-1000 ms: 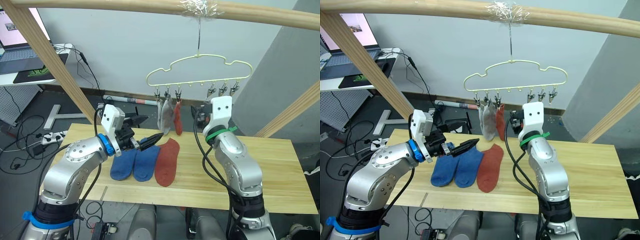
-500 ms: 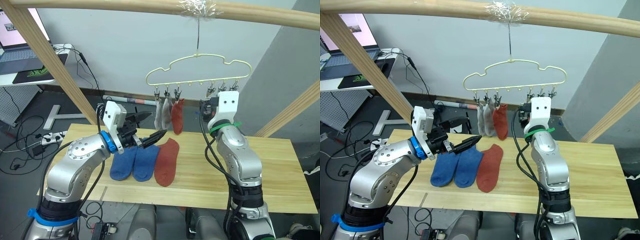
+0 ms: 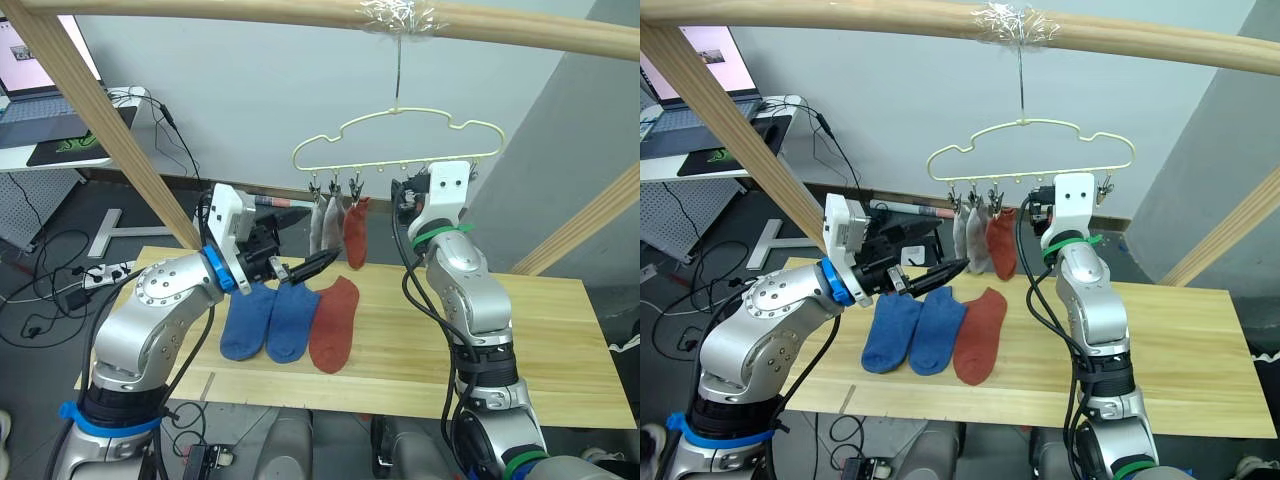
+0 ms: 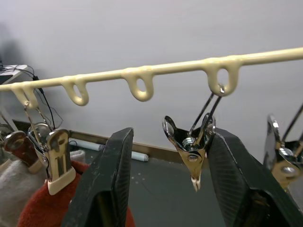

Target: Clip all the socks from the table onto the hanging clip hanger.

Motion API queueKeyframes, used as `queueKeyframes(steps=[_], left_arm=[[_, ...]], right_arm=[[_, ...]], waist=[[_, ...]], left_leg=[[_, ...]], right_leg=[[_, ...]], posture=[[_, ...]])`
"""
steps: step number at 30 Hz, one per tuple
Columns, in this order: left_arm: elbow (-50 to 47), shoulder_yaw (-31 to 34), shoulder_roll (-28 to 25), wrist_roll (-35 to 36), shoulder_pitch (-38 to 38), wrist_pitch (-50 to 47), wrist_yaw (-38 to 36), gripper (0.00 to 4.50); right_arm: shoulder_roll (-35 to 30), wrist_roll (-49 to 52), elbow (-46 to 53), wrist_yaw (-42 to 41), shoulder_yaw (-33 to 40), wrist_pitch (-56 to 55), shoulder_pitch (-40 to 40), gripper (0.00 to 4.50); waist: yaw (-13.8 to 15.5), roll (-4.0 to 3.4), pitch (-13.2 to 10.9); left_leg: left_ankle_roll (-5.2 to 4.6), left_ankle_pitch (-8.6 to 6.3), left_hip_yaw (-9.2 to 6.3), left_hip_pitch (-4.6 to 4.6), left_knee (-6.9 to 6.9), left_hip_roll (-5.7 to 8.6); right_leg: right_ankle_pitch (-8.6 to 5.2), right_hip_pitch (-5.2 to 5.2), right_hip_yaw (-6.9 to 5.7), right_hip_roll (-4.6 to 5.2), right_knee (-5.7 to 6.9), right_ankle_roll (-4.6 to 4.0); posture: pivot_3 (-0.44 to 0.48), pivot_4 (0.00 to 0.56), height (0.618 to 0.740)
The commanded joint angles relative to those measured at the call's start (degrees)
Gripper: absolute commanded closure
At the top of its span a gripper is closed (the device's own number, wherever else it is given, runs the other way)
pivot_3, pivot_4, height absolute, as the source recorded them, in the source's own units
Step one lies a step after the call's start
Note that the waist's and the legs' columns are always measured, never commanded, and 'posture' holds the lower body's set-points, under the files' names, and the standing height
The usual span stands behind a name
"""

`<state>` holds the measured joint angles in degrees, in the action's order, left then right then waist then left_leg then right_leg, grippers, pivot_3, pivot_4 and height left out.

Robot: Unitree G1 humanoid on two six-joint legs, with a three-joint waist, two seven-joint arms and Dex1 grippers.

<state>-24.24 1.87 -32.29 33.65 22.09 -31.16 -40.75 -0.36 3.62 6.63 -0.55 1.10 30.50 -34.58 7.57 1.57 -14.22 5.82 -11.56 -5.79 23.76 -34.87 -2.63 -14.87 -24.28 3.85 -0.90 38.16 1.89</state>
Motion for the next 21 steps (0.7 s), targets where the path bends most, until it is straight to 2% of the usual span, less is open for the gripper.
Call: queueKeyframes(steps=[1, 17, 20, 21], left_arm=[[-1.48, 0.33, 0.61, 0.57, 1.44, 0.51, 0.16, 0.0], [-2.6, -0.04, 2.01, 1.17, 2.82, 0.01, 1.08, 0.0], [-2.94, -0.18, 2.25, 1.07, 2.68, -0.06, 1.09, 0.0], [-2.96, -0.24, 2.36, 1.02, 2.66, -0.11, 1.14, 0.0]], right_arm=[[-0.62, 0.49, 0.56, -0.35, 0.88, -2.44, -1.49, 2.14], [-0.83, 0.53, 0.03, -0.19, 1.36, -3.17, -1.35, 2.14], [-1.01, 0.2, -0.19, 0.11, 1.48, -3.31, -1.33, 2.73], [-1.08, 0.08, -0.33, 0.18, 1.52, -3.38, -1.36, 3.07]], waist=[[0.0, 0.0, 0.0], [0.0, 0.0, 0.0], [0.0, 0.0, 0.0], [0.0, 0.0, 0.0]], left_leg=[[0.0, 0.0, 0.0, 0.0, 0.0, 0.0], [0.0, 0.0, -0.02, 0.0, -0.01, 0.0], [0.0, 0.0, -0.02, 0.0, -0.01, 0.0], [0.0, 0.0, -0.03, 0.0, -0.01, 0.0]], right_leg=[[0.0, 0.0, 0.0, 0.0, 0.0, 0.0], [0.01, 0.0, -0.01, -0.01, 0.02, -0.01], [0.01, 0.0, -0.01, -0.01, 0.03, -0.01], [0.01, 0.0, -0.02, -0.01, 0.03, -0.01]], posture=[[0.334, 0.214, 0.74], [0.326, 0.22, 0.74], [0.326, 0.22, 0.74], [0.326, 0.22, 0.74]])
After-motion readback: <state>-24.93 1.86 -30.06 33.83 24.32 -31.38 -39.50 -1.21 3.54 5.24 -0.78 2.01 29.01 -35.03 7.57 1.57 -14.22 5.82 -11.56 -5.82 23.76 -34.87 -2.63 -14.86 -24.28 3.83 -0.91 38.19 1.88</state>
